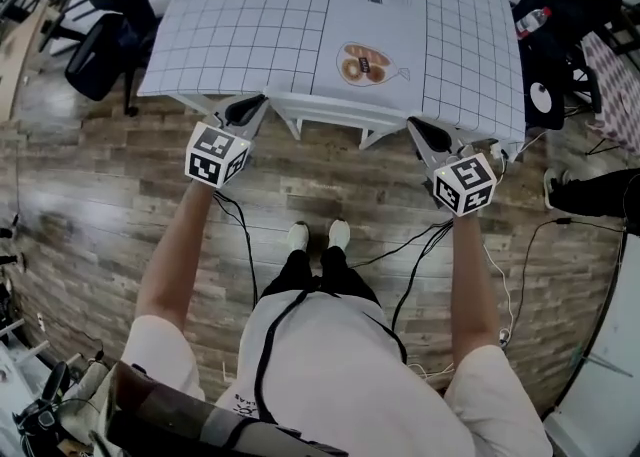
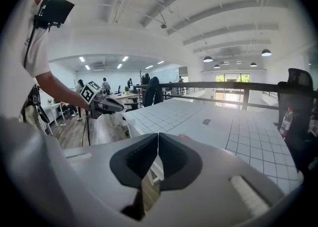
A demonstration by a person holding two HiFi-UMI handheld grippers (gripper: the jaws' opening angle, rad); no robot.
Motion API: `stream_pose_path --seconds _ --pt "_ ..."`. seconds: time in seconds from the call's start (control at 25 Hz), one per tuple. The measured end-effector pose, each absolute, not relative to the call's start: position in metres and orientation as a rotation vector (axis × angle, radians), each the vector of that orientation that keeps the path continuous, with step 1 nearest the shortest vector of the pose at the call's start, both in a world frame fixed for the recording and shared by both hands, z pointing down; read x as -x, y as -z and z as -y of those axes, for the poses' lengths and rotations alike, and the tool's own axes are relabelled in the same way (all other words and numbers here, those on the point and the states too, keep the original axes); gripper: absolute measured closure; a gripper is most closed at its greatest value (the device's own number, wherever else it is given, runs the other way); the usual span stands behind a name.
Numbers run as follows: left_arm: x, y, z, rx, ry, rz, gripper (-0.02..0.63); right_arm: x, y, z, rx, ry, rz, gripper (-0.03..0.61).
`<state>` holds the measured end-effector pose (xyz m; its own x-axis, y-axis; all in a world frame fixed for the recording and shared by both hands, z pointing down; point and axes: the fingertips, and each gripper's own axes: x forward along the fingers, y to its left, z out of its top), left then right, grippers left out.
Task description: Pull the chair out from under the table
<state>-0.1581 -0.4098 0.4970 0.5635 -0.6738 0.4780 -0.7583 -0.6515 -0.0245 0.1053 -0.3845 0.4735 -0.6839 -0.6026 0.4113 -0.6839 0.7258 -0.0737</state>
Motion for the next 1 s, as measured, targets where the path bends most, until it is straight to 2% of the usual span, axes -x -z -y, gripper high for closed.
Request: stream_pose_path --seconds 0.12,0.2,0.32,0.44,0.56,0.76,1.0 --pt "0.154 -0.511 0.423 -2.622 -0.778 1.167 0.541 -0.115 -0.492 0.400 -0.966 -0.283 2.518 0.517" --pt "0.154 -0.524 0.429 -2.621 -0.869 1.130 0.476 -0.120 -0.503 0.407 -0.931 -0.271 2.490 0.455" --pt "0.157 -0.546 0.437 -2.612 -1.033 1.056 0.334 -0.124 -0.520 0.413 -0.864 -0.291 2.465 0.348" --pt "0.156 -0.569 0.440 -2.595 -1.136 0.953 0.262 -0.128 -0.536 0.414 -0.804 -0.275 2.424 0.285" --pt "0.154 -0.582 0.445 -2.586 -1.184 0.887 0.251 -0.128 -0.550 0.420 -0.754 -0.252 2.398 0.252" --pt "0.144 -0.596 0.453 -2.584 -1.175 0.850 0.250 -0.131 -0.577 0.429 -0.716 -0.272 2.366 0.245" --pt "0.141 -0.617 0.460 -2.587 -1.215 0.835 0.350 -0.134 -0.603 0.440 -0.686 -0.298 2.354 0.272"
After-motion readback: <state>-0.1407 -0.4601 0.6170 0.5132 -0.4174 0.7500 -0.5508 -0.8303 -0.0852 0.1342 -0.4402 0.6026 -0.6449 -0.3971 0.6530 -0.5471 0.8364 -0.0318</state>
